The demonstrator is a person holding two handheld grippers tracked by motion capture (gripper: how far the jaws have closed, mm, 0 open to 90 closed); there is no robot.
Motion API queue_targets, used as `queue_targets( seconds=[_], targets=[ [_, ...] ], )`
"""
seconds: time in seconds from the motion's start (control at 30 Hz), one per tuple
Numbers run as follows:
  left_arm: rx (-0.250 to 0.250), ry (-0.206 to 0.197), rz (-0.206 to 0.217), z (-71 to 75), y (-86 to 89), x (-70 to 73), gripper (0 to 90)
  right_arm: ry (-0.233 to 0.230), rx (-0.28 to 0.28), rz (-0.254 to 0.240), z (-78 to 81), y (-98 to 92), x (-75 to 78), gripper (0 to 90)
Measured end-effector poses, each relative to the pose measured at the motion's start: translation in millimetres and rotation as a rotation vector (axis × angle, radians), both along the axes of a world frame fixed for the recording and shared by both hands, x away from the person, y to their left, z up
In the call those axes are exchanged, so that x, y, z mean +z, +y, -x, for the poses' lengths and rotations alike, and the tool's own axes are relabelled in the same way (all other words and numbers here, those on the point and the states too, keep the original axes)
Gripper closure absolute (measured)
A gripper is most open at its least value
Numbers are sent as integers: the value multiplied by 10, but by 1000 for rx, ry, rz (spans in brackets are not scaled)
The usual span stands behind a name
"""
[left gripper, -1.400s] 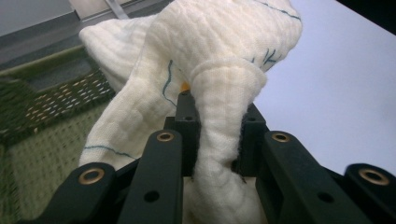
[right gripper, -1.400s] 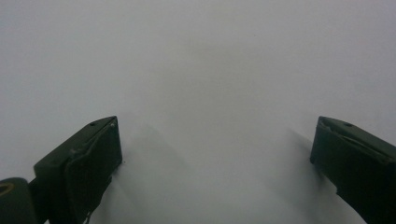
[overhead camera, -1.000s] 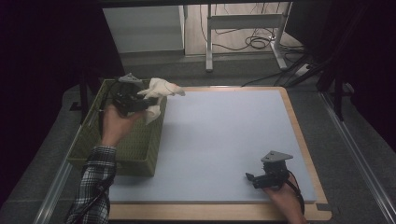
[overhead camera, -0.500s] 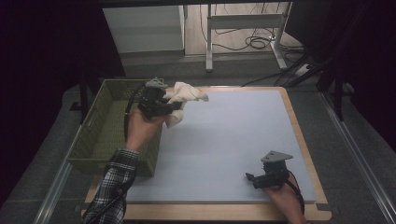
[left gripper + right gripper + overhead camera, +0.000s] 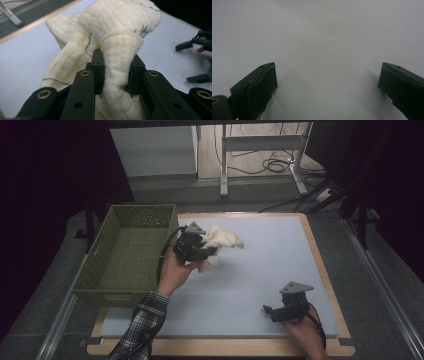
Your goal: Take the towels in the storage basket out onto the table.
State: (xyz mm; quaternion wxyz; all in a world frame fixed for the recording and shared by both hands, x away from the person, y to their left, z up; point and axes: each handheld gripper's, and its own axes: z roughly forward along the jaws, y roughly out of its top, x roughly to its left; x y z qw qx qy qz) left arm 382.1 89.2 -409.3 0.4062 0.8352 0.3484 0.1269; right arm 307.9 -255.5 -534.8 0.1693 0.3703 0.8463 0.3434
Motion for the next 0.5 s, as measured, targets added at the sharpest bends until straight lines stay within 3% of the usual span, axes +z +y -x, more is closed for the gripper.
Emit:
queue_targets(
  seconds=[0.13, 0.37, 0.47, 0.5],
  targets=[
    [-11, 19, -28, -8, -133, -200, 719, -1, 0, 1, -1, -1, 0, 21],
    [-32, 11, -81, 8, -331, -513, 693, -1, 1, 3, -1, -3, 2, 22],
    [-57, 9, -129, 22, -417, -677, 682, 0, 0, 2, 0, -2, 2, 21],
    [-57, 9, -129, 22, -417, -677, 671, 0, 0, 2, 0, -2, 2, 21]
  ],
)
